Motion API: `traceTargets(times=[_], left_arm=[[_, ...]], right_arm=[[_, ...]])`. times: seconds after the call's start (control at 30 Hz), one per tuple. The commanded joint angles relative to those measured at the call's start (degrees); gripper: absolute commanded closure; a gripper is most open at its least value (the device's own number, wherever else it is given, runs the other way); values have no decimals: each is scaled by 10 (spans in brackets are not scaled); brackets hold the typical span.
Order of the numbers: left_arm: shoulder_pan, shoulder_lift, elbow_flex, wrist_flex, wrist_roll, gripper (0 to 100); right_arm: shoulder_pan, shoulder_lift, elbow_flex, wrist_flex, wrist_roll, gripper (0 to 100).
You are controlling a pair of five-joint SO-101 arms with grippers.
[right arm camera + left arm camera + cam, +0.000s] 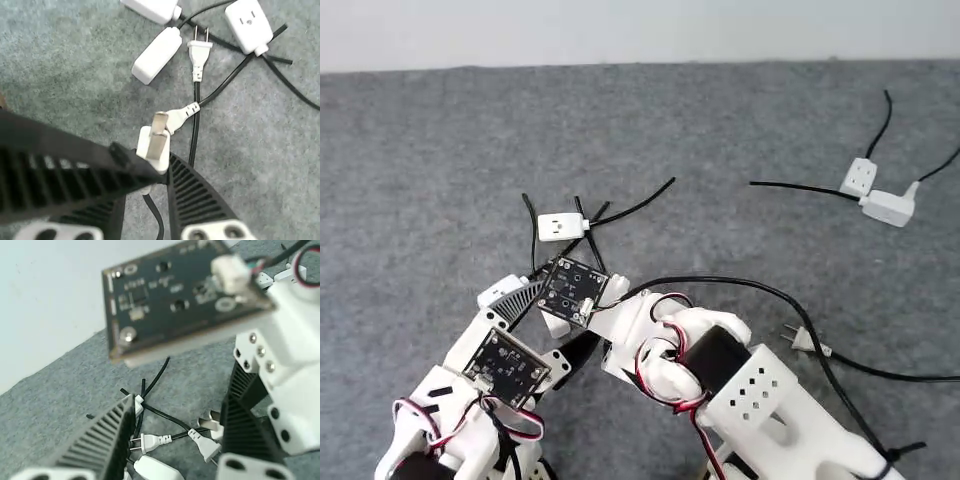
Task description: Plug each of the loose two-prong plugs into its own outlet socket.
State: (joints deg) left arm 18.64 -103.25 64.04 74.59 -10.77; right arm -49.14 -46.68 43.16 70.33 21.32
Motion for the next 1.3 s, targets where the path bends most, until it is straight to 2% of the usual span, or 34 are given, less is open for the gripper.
traceTargets(times=[0.0,0.3,0.5,0.73,0.87,1.13,1.27], left_arm=[[3,-4,-13,1,-3,729],[2,-4,18,-8,-3,729],[1,-4,44,-11,-4,729],[-88,-4,92,-69,-5,729],[-100,-4,121,-86,-6,729],[-101,-4,117,-85,-6,729],[-97,-4,64,-54,-4,729]], right_arm=[[-11,-19,-7,-3,6,991],[-23,-19,-15,10,5,991],[6,-19,-28,15,5,991],[7,-20,-54,44,5,991],[7,-20,-56,47,5,991],[7,-20,-55,43,5,991],[7,-15,-54,38,6,991]])
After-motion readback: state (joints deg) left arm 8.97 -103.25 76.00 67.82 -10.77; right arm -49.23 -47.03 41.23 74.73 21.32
